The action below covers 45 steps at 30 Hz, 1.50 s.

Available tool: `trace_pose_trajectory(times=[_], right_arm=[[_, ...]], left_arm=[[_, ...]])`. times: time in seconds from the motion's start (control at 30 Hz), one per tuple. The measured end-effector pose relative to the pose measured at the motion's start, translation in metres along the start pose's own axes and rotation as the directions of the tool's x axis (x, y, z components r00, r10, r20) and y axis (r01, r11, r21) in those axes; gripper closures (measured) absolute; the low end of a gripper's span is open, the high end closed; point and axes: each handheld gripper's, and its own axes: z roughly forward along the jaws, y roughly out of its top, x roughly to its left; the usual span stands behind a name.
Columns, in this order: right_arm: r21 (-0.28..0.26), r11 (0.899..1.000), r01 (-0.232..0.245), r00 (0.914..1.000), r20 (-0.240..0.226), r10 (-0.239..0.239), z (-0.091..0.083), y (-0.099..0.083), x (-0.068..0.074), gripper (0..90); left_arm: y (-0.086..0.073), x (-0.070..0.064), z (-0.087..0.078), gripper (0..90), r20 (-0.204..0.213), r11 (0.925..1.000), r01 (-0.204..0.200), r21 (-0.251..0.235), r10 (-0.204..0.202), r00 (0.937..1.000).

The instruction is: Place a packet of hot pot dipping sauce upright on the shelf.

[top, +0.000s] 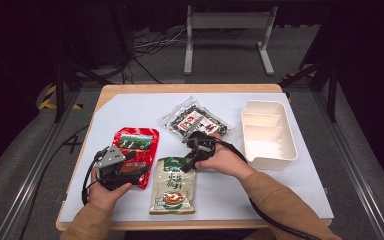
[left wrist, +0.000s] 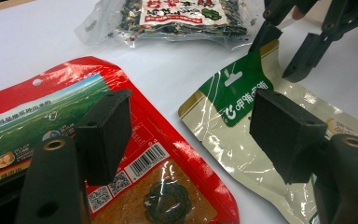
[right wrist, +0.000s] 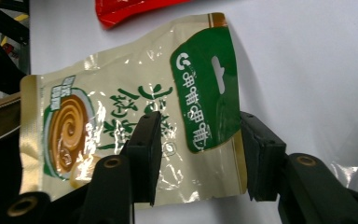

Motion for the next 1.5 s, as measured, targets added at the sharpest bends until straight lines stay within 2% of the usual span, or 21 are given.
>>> trace_pose_trajectory(times=[0.2,0.23,0.43,0.53,0.63,0.67,0.7,0.73,0.87,0.93,1.1,1.23,1.5], right_arm=[[0.013,0.999,0.031,0.9993,-0.021,-0.03,-0.003,0.001,0.006,60.0],[0.04,0.998,0.05,0.9986,-0.019,-0.049,-0.001,0.002,0.009,62.1],[0.097,0.991,0.089,0.9954,-0.046,-0.084,0.01,0.002,0.015,64.1],[0.139,0.985,0.1,0.9949,-0.022,-0.098,0.018,0.002,0.018,65.8],[0.147,0.983,0.105,0.9944,-0.015,-0.104,0.02,0.002,0.017,68.9],[0.152,0.983,0.106,0.9943,-0.007,-0.107,0.022,0.002,0.017,71.6],[0.162,0.981,0.103,0.9942,0.012,-0.107,0.022,0.001,0.017,78.4],[0.162,0.981,0.103,0.9942,0.012,-0.107,0.022,0.001,0.017,78.4],[0.152,0.983,0.106,0.9934,0.028,-0.111,0.021,0.001,0.018,88.2],[0.151,0.981,0.119,0.9917,0.032,-0.125,0.02,0.001,0.018,88.5],[0.136,0.984,0.119,0.9921,0.023,-0.123,0.014,0.003,0.02,88.5],[0.12,0.984,0.134,0.9901,0.024,-0.138,0.006,0.004,0.023,88.6],[0.087,0.987,0.133,0.9907,0.014,-0.135,-0.013,0.007,0.032,89.0]], left_arm=[[0.0,0.0,0.001,30.0,-0.001,1.0,-0.004,-0.001,0.004,1.0],[0.0,0.0,0.001,30.0,-0.002,1.0,-0.004,0.0,0.004,1.0],[0.0,0.0,0.001,30.0,-0.002,1.0,-0.004,0.0,0.004,1.0],[0.0,0.0,0.0,30.0,-0.005,1.0,-0.005,-0.001,0.005,1.0],[0.0,0.0,0.0,29.9,-0.002,1.0,-0.004,0.0,0.004,1.0],[0.0,0.0,0.0,29.9,-0.002,1.0,0.0,-0.002,0.0,1.0],[0.0,0.0,0.0,30.0,-0.002,1.0,0.0,-0.001,0.0,1.0],[0.0,0.0,0.0,30.0,-0.002,1.0,0.0,-0.002,0.0,1.0],[0.0,0.0,0.0,30.0,-0.003,1.0,0.004,-0.002,-0.004,1.0],[-0.001,0.001,0.0,29.9,-0.004,1.0,0.002,0.0,-0.002,1.0],[-0.001,0.002,0.001,29.8,-0.004,1.0,0.004,0.006,-0.004,1.0],[-0.001,0.003,0.0,29.7,-0.003,0.9999,0.014,0.006,-0.014,0.9999],[-0.001,0.005,0.0,29.4,-0.008,0.9997,0.024,0.01,-0.024,0.9997]])
